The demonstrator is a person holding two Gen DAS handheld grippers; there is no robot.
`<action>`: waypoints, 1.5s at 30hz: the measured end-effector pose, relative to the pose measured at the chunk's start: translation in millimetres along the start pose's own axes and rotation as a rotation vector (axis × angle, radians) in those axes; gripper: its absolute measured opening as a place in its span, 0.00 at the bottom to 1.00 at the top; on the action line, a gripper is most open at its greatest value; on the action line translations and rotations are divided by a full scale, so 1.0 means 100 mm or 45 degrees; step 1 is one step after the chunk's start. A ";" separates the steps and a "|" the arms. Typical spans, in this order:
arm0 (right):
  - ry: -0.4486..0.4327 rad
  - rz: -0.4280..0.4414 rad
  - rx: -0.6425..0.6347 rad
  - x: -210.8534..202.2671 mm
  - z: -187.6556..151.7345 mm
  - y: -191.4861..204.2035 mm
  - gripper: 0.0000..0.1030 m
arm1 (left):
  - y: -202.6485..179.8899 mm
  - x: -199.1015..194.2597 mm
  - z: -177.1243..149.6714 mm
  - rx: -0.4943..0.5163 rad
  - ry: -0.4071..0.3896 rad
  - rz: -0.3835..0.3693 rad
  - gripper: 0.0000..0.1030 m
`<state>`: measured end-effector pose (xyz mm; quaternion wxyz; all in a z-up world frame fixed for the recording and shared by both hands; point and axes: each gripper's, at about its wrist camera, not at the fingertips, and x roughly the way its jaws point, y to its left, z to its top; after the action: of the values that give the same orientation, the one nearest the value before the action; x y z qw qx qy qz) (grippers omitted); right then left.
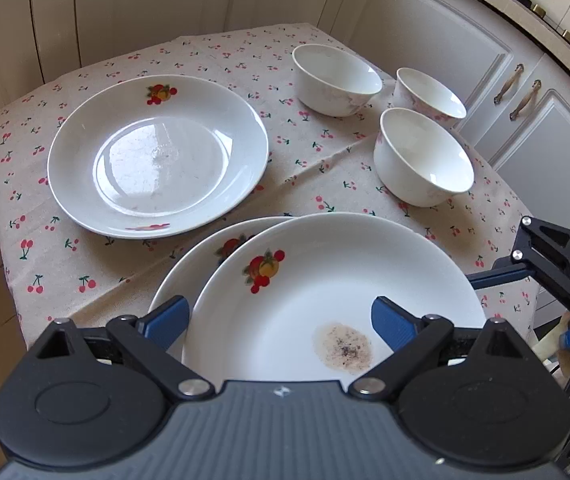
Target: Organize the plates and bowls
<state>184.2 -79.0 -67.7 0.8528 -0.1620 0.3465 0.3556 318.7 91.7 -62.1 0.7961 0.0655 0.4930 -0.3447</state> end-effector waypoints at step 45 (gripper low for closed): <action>-0.133 -0.212 -0.119 -0.26 0.54 -0.59 1.00 | -0.10 -0.71 -0.46 -0.075 -0.408 0.259 0.99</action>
<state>239.2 -104.2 -9.4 0.8877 -0.2112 0.2700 0.3072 258.9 139.3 -24.7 0.8969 0.0361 0.3605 -0.2538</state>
